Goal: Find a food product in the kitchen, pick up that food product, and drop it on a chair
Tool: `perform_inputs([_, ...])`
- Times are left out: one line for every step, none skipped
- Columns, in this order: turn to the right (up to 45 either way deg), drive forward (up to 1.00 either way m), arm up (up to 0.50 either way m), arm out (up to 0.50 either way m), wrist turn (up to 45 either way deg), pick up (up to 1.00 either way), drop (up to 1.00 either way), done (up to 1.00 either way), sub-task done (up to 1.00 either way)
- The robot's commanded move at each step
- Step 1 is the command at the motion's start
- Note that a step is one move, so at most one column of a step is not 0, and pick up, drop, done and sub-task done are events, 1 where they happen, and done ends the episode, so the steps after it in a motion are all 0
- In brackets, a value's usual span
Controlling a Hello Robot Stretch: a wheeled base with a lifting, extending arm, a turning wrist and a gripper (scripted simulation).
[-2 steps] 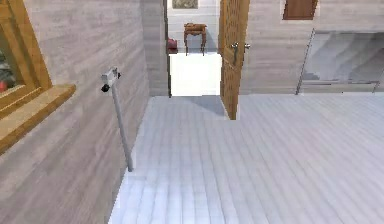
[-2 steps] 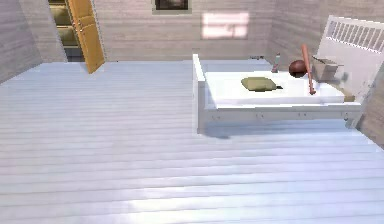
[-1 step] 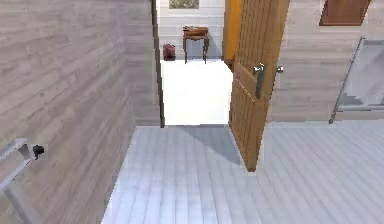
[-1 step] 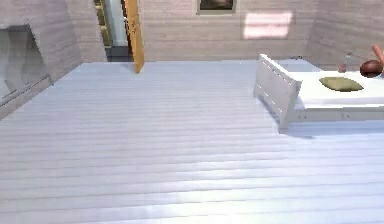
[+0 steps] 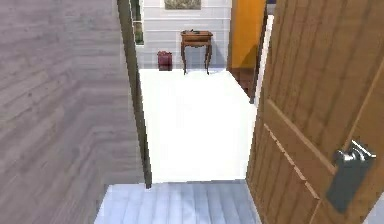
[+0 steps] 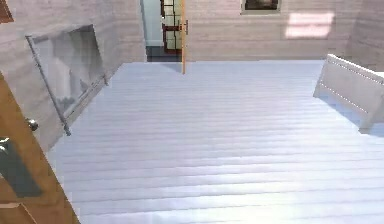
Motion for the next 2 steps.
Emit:
perform_inputs([3.0, 0.0, 0.0, 0.0, 0.0, 0.0, 0.0, 0.0, 0.0])
perform_inputs([0.0, 1.0, 0.0, 0.0, 0.0, 0.0, 0.0, 0.0, 0.0])
